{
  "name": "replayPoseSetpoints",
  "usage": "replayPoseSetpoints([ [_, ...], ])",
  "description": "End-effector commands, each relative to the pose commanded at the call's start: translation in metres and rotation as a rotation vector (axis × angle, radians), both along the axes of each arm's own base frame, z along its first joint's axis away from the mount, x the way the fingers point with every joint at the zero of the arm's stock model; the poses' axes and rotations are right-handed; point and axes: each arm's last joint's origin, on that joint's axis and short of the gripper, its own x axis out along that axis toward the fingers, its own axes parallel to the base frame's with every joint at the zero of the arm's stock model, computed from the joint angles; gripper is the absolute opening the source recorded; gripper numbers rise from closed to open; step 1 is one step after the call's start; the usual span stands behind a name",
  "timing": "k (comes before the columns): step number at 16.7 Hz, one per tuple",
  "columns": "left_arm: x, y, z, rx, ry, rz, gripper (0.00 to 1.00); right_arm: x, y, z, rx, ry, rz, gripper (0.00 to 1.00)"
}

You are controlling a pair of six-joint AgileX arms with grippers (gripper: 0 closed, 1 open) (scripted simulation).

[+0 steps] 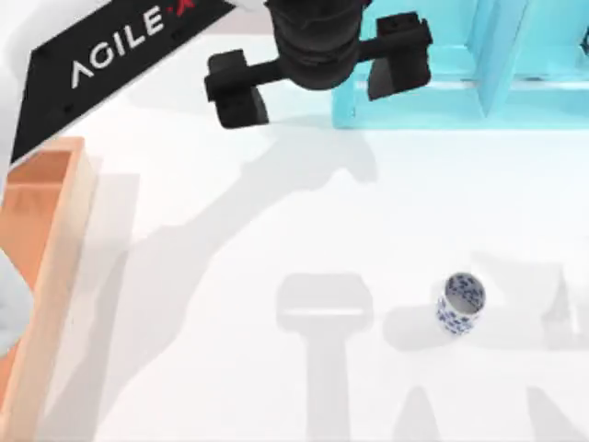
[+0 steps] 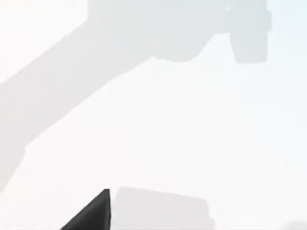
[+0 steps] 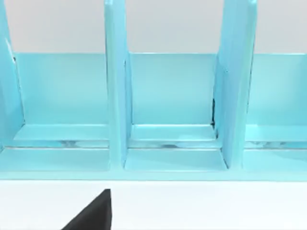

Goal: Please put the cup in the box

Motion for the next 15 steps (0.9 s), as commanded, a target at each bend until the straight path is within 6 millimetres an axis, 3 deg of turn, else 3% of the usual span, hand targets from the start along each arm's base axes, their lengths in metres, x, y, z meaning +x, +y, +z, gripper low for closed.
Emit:
replayPoseSetpoints([
  [4, -0.028, -0.095, -0.043, 0.060, 0.073, -0.073, 1.00, 0.000, 0.000, 0.000, 0.000, 0.000, 0.000, 1.00],
  [7, -0.065, -0.139, -0.069, 0.095, 0.102, -0.133, 1.00, 0.000, 0.000, 0.000, 0.000, 0.000, 0.000, 1.00],
  [11, -0.101, -0.163, -0.079, 0.111, 0.115, -0.187, 1.00, 0.000, 0.000, 0.000, 0.000, 0.000, 0.000, 1.00],
  [15, -0.104, -0.165, -0.079, 0.111, 0.115, -0.191, 1.00, 0.000, 0.000, 0.000, 0.000, 0.000, 0.000, 1.00],
])
